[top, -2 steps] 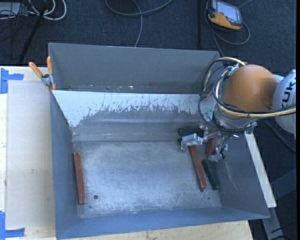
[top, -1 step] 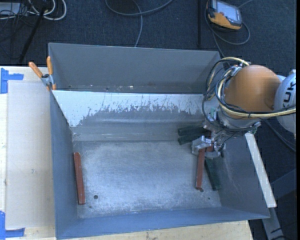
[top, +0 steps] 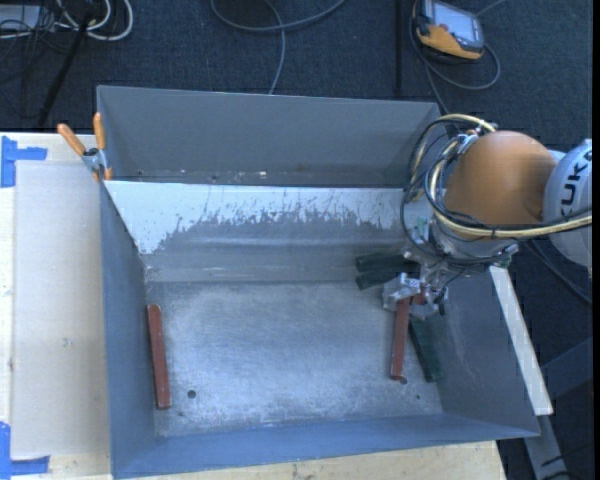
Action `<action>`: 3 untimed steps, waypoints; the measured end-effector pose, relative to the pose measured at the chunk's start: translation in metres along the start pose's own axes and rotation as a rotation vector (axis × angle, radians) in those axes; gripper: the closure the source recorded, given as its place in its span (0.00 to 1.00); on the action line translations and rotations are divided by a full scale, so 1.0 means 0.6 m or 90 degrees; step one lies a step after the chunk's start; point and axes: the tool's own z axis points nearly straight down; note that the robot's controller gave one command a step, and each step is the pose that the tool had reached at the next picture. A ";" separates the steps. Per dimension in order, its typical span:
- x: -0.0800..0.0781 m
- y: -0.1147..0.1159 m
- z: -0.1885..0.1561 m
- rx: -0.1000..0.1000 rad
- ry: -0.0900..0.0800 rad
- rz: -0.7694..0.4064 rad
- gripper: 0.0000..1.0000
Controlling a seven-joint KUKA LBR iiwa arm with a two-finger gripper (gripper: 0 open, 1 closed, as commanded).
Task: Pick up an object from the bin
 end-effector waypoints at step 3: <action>0.018 -0.004 -0.273 0.002 0.001 -0.244 1.00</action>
Offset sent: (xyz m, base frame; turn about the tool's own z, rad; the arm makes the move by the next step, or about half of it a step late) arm -0.0102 -0.0242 -0.0041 -0.3166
